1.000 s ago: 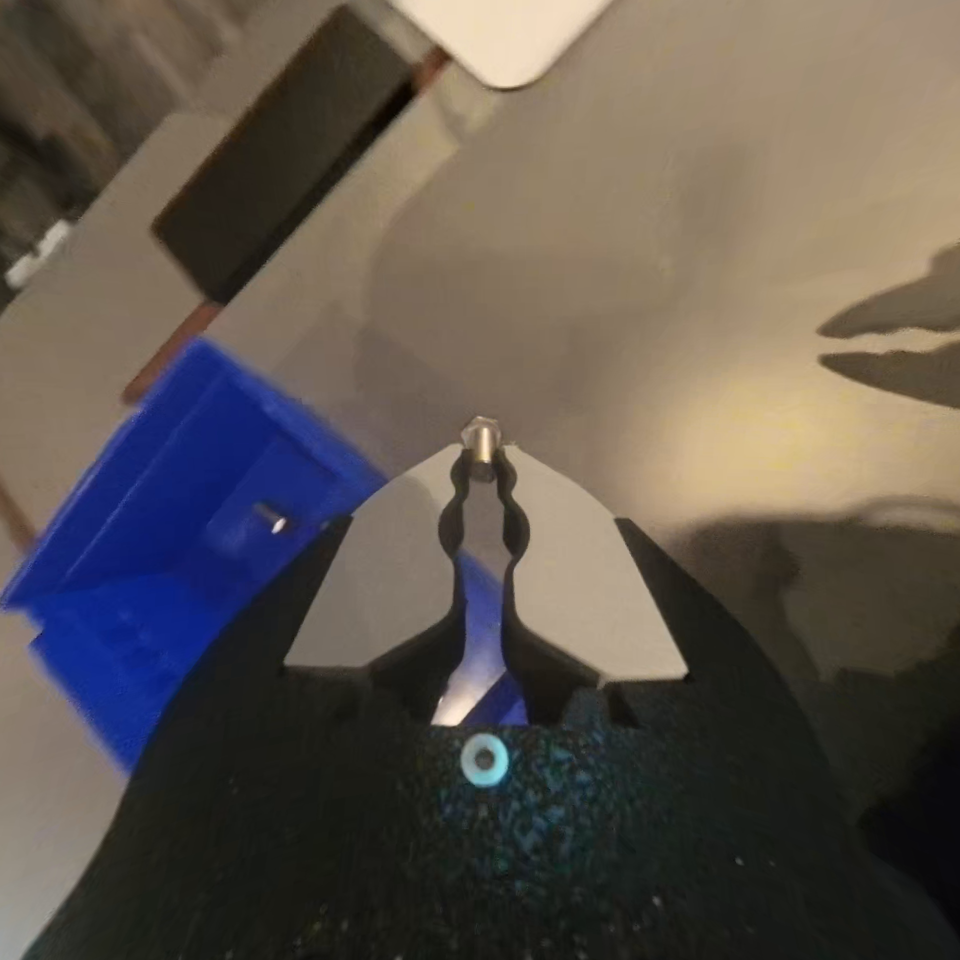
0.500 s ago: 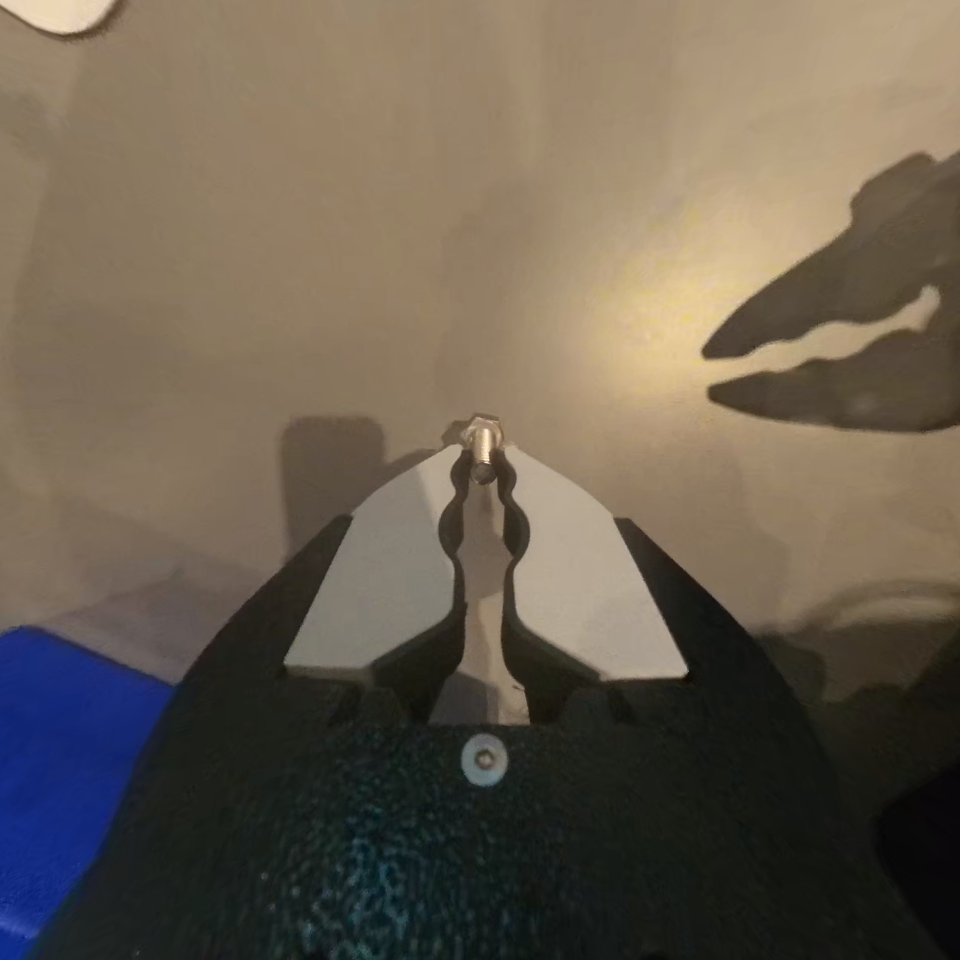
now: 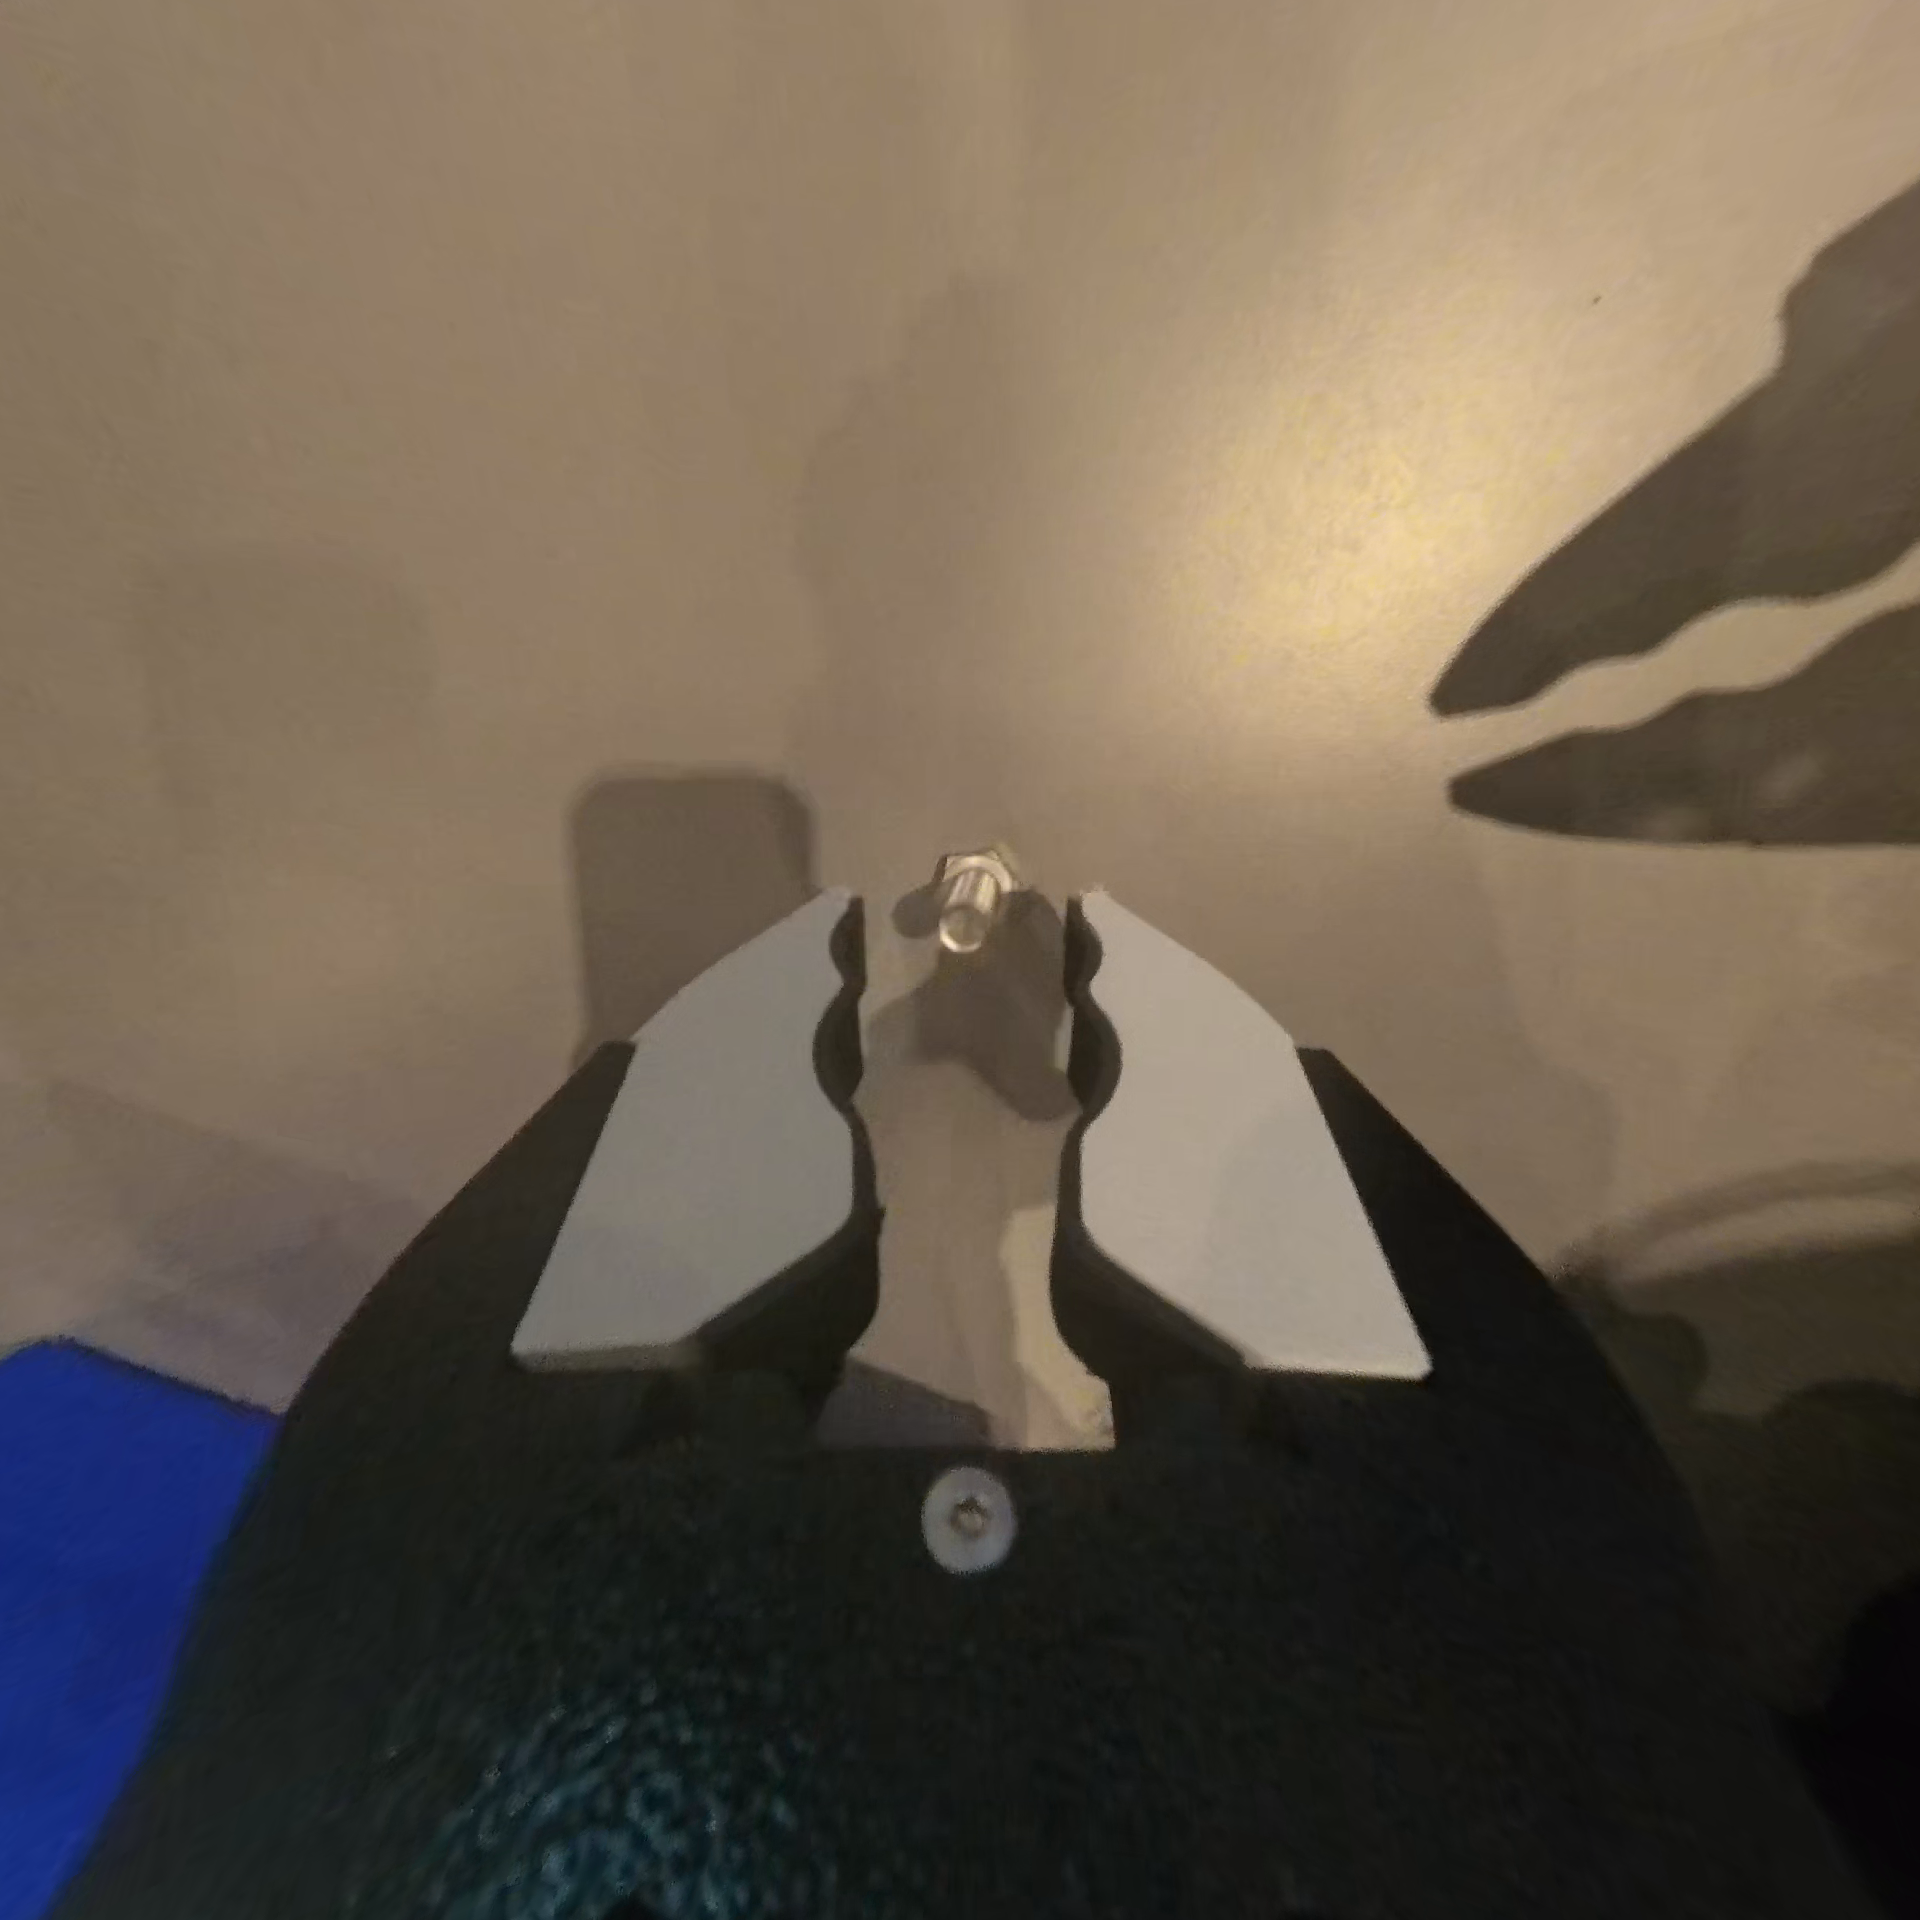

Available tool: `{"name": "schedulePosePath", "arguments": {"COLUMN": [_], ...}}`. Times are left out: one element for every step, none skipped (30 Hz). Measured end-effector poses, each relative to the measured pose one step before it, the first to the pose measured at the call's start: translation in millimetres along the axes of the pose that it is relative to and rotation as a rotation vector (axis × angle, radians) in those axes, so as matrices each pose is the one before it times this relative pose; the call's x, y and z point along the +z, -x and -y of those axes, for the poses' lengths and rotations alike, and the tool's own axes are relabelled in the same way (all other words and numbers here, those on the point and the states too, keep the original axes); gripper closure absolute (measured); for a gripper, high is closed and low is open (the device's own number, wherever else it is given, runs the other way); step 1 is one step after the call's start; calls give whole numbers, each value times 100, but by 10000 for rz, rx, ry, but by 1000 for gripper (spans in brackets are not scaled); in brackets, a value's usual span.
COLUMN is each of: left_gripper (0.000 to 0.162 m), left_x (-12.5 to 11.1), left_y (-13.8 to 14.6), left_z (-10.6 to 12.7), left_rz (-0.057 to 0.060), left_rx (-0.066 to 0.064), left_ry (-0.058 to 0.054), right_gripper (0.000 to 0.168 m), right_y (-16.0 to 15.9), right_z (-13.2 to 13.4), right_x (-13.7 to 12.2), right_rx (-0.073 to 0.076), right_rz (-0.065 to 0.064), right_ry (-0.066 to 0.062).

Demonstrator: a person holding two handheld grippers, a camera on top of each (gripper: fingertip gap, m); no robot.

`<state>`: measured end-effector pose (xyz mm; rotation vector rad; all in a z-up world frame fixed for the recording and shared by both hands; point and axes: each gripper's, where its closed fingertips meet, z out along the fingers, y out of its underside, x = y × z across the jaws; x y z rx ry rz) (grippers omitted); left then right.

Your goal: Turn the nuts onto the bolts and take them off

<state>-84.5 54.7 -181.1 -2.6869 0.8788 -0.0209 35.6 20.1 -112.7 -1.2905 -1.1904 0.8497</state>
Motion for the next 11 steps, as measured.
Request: {"name": "schedulePosePath", "arguments": {"left_gripper": [126, 128, 130, 131, 133, 134, 135, 136, 136, 138, 141], "left_x": [-686, -929, -1168, -1358, -1526, -1630, -1690, -1692, -1642, -1534, -1348], "left_y": [216, 324, 480, 649, 833, 995, 1136, 1292, 1452, 1573, 1665], "left_z": [52, 29, -101, -269, -404, -524, -645, -753, -828, -912, -1054], "left_rz": [123, 180, 251, 337, 421, 450, 444, 445, 445, 411, 368], "left_rx": [-90, -136, -175, -184, -211, -251, -312, -407, -482, -543, -609], "left_ry": [-192, -238, -227, -219, -232, -251, -271, -273, -277, -268, -186], "right_gripper": [156, 156, 156, 156, 156, 156, 156, 156, 156, 156, 156], "right_y": [-2, -1, -11, -14, -24, -12, -28, -1, -6, 28, 41], "right_z": [26, 31, 25, 45, 55, 42, 51, 30, 36, 29, 3], "right_x": [-31, -26, -29, -36, -31, -35, -30, -23, -2, 15, 19], "right_rx": [1, 0, -2, -9, -14, -12, -9, -4, 1, 4, 5], "right_rz": [-1, 0, -7, -10, -15, -15, -13, -7, -1, 12, 25], "right_ry": [-16, -11, -6, -15, -22, -18, -20, -17, -14, -13, 0]}}
